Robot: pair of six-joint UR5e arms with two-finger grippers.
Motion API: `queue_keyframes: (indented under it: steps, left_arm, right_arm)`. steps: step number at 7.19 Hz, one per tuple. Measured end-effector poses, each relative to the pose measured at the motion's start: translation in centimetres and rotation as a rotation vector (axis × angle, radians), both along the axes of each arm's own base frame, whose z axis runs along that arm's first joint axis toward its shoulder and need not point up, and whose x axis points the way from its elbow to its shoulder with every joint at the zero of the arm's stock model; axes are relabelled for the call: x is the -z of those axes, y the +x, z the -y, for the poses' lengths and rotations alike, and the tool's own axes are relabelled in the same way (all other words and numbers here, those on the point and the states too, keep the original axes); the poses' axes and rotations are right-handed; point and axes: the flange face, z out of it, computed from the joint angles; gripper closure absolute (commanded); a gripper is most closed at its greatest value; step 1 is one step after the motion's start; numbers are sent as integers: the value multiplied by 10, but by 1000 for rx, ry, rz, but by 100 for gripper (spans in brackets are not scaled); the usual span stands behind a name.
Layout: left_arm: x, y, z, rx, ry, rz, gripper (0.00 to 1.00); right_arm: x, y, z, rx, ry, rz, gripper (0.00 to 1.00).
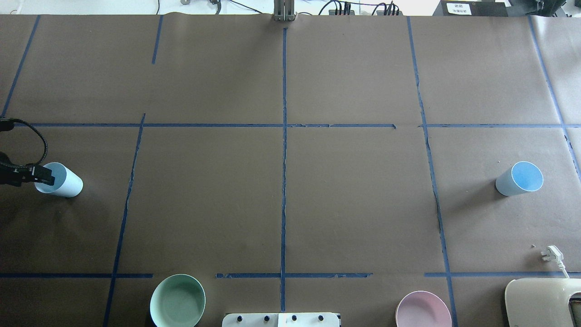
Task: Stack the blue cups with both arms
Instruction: 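Reach the left gripper down to the light blue cup and grasp it, then carry the blue cup with the left gripper to the table center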
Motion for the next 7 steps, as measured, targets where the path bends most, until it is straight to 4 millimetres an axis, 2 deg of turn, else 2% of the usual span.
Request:
queue_keyframes:
  steps: [1,2,4,5,6,7]
  left_arm:
    - [1,14,-2,18,-29,1,98]
    - [3,22,-2,25,-42,0,100]
    - [10,28,-2,25,-43,-11,100]
    - [27,31,2,23,-26,-33,100]
    - [59,42,14,23,2,-63,100]
    - [105,62,36,24,22,-84,100]
  right_arm:
    - [0,0,0,0,0,0,0]
    - [0,0,0,0,0,0,0]
    - [1,0,0,0,0,1,0]
    - [1,0,0,0,1,2,0]
    - [1,0,0,0,0,3,0]
    - [1,0,0,0,0,4,0]
